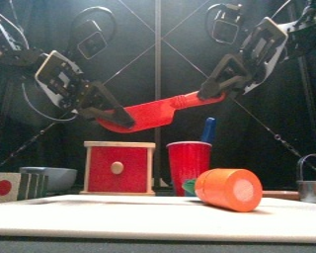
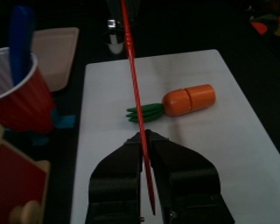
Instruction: Cut carrot
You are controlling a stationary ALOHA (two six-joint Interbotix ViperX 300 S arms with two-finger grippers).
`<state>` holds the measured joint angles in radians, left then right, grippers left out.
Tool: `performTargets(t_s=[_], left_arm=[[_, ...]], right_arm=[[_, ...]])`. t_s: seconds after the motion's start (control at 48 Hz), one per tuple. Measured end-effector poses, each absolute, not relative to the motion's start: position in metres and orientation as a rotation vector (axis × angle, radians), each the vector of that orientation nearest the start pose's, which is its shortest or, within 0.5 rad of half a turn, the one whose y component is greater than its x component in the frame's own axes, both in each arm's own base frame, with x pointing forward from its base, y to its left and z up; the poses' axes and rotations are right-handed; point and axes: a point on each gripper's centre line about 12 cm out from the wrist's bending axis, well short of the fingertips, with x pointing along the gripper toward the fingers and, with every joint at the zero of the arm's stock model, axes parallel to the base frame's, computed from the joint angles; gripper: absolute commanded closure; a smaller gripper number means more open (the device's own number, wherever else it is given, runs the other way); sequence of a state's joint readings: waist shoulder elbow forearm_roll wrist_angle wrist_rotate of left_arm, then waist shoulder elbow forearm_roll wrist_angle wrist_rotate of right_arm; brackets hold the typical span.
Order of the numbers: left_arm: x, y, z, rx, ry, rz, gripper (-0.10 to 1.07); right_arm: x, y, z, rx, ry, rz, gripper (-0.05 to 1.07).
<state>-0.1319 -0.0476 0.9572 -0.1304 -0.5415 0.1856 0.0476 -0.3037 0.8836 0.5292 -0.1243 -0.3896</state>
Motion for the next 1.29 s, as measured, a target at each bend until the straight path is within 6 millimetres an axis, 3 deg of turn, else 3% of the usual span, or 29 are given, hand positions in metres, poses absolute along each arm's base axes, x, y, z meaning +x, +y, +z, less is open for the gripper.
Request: performTargets(t_s=[0.312, 0.458, 0.771, 1.042, 1.292], left_arm=[[0.364, -0.058, 0.145, 0.112, 0.365, -0.120, 0.61], [0.377, -0.066, 0.140, 0.116, 0.368, -0.135, 0.63], [0.393, -0.081, 0.129, 0.123, 0.408, -0.168, 0.63], [0.405, -0.099, 0.112, 0.135, 0.448, -0.206, 0.63], [0.407, -0.096, 0.113, 0.130, 0.454, -0.198, 0.64]], right_arm=[[0.293, 0.036, 0.184, 0.173, 0.591, 0.026, 0.77], [0.283, 0.044, 0.186, 0.205, 0.586, 0.045, 0.77], [0.276, 0.052, 0.199, 0.214, 0.544, 0.081, 0.77], [0.270, 0.073, 0.181, 0.203, 0.586, 0.121, 0.80], [0.264, 0.073, 0.171, 0.199, 0.567, 0.093, 0.84]])
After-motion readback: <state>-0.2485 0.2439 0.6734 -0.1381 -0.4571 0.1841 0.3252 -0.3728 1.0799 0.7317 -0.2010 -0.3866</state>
